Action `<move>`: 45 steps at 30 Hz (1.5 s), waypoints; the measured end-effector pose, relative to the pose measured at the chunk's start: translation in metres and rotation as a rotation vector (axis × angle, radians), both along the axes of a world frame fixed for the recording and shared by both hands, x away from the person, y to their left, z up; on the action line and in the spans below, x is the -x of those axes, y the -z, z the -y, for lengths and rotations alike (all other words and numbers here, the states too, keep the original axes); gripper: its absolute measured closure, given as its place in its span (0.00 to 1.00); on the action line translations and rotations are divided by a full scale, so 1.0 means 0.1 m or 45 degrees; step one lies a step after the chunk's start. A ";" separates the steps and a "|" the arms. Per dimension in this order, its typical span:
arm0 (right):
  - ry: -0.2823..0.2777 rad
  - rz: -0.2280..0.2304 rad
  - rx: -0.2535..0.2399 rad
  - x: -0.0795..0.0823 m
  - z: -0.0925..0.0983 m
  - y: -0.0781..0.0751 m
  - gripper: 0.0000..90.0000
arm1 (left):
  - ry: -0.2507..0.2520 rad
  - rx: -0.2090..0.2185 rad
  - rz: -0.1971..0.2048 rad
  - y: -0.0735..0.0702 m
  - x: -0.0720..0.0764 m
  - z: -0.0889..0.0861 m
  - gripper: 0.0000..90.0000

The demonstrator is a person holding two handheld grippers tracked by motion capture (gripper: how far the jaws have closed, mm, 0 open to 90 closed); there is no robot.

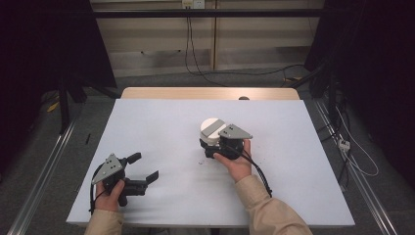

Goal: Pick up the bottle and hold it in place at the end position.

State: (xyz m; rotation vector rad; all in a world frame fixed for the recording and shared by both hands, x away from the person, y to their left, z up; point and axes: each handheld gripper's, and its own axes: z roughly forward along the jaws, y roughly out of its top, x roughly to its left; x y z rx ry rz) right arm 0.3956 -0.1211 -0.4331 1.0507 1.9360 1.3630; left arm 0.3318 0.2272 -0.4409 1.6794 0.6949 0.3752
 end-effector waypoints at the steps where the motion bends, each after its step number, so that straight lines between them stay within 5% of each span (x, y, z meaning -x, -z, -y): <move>1: -0.006 0.006 0.002 -0.01 -0.01 -0.01 0.20 | 0.001 -0.001 0.000 0.00 0.00 0.00 0.03; 45: 0.020 -0.004 0.013 -0.28 -0.08 0.07 0.20 | 0.007 -0.002 0.000 0.00 -0.02 0.00 0.03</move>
